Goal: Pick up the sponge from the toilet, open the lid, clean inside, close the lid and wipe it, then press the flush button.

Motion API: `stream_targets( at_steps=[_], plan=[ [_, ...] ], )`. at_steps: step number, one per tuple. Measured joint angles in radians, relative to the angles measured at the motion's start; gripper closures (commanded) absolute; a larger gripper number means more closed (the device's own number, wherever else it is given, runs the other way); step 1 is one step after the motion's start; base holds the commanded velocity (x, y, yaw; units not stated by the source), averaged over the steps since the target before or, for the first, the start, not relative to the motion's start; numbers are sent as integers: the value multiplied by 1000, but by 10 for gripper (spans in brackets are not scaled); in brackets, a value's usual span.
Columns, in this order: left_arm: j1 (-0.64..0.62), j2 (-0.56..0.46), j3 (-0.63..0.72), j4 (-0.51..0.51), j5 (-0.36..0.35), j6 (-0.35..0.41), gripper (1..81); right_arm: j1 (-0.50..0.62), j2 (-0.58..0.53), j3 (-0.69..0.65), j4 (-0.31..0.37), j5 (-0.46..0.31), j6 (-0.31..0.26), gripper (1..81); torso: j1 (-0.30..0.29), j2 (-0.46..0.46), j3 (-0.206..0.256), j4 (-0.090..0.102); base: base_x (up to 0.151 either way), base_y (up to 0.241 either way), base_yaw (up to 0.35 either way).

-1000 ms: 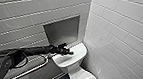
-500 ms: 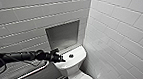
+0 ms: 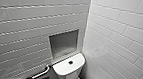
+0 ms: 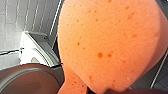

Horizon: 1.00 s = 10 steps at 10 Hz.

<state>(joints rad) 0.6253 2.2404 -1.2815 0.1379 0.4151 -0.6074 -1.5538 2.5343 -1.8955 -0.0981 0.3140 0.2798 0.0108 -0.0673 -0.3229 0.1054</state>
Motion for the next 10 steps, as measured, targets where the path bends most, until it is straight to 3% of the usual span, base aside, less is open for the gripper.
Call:
stream_targets(
  at_steps=[5, 7, 10],
  plan=[
    [433, -21, -59, 177, -149, 1, 811, -22, 3, -22, -2, -2, -2, 811, -3, -3, 118, 0, 0, 0, 0],
    [578, 6, -183, 238, -214, 1, 811, -28, 10, -37, -2, -4, -1, 811, -5, -3, 127, 0, 0, 0, 0],
    [685, 116, -371, 301, -325, 9, 811, -29, 37, -83, -2, -5, -1, 811, -5, -4, 126, 0, 0, 0, 0]
  ],
)
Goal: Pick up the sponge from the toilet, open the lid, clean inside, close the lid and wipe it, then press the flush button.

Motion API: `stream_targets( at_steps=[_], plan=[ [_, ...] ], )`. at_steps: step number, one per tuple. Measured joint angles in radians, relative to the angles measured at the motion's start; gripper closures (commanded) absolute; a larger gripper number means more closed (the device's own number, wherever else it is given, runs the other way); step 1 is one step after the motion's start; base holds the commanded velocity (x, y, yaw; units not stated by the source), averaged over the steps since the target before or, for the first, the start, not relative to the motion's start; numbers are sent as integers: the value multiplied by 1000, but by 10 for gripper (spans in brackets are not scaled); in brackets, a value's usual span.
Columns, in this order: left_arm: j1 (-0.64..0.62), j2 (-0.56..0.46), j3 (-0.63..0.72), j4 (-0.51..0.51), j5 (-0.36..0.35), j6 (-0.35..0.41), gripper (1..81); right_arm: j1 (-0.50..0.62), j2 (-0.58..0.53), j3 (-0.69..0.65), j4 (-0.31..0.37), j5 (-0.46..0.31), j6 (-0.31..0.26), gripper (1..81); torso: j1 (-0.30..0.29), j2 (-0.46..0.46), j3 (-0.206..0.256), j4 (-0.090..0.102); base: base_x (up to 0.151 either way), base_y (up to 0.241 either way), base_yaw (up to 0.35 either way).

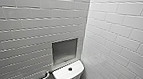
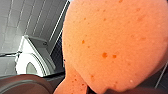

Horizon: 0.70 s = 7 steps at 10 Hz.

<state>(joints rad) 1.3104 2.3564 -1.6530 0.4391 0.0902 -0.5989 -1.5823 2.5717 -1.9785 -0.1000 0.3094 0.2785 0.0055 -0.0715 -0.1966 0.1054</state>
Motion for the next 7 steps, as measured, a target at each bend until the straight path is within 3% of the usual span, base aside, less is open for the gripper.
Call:
stream_targets(
  at_steps=[7],
  plan=[
    [168, 284, -483, 28, -196, 20, 811, -13, 70, -97, 0, 8, -2, 811, -1, -1, 1, 0, 0, 0, 0]
  ],
)
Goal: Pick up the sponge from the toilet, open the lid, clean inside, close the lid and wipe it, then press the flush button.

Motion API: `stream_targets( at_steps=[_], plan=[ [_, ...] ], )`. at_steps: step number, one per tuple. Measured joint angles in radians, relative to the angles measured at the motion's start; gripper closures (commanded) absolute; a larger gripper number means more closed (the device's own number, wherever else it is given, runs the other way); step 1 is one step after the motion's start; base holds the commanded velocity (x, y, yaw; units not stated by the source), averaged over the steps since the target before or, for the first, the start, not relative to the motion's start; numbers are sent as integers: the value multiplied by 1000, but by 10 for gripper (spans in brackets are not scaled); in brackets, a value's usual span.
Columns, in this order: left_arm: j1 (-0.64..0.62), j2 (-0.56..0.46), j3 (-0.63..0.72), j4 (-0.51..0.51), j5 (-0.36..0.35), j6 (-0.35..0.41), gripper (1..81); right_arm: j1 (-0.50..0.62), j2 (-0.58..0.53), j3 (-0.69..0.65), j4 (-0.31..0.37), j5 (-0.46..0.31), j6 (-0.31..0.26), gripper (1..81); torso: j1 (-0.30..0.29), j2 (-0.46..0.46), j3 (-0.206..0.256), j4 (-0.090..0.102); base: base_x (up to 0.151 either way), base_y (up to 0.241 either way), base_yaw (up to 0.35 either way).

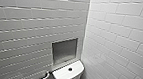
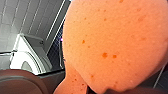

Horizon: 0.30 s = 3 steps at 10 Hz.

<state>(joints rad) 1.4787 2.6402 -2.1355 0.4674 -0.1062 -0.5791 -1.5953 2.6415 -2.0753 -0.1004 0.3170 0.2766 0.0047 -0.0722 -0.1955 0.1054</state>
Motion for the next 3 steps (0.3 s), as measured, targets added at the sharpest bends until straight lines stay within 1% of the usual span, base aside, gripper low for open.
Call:
stream_targets(
  at_steps=[1, 3],
  plan=[
    [13, 40, -66, -1, -26, -2, 811, -1, 6, -12, 0, 2, 0, 811, 0, 0, 0, 0, 0, 0, 0],
    [48, 154, -164, -18, -82, -19, 811, -1, 32, -51, 0, 4, 0, 811, 0, 0, 0, 0, 0, 0, 0]
  ],
)
